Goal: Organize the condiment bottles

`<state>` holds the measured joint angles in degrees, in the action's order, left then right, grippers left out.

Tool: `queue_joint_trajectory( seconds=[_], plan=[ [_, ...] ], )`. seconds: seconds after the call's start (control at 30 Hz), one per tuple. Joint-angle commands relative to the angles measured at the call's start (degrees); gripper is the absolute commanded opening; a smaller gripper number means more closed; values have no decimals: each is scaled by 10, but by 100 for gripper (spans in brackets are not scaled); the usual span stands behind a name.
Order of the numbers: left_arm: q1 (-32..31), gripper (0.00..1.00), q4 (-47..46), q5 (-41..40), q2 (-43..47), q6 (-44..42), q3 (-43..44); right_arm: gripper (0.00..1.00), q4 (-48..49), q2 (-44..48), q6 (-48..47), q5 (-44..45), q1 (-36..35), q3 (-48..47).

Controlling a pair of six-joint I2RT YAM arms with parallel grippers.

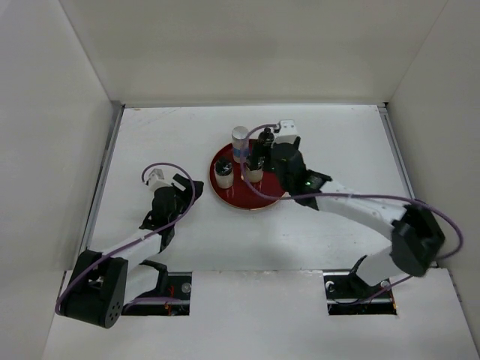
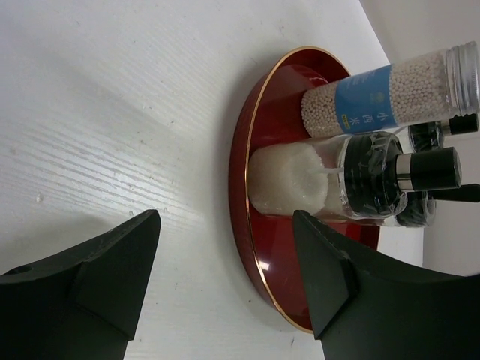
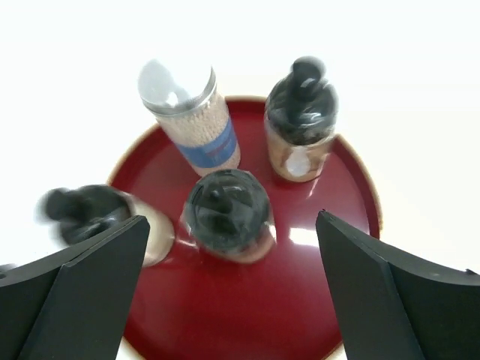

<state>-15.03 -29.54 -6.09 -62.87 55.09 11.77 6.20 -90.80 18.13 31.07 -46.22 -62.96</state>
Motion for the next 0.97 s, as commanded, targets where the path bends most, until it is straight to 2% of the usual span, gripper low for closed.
queue_joint_trajectory(
  seconds=[0.0,0.13,0.23,0.37,0.5,0.93],
  plan=[
    [5,70,-17,11,2,5,21,100,43,137,2,16,-3,63],
    [4,69,-25,12,1,9,19,100,52,286,16,52,48,210],
    [0,69,-29,8,-1,10,17,100,38,387,51,51,141,308],
    [-5,69,-41,14,-24,13,21,100,1,459,134,26,263,366],
    [-5,69,-48,16,-31,14,19,100,2,447,162,3,313,373],
    [-5,69,-48,18,-21,8,17,100,38,415,147,-7,294,385]
  ],
)
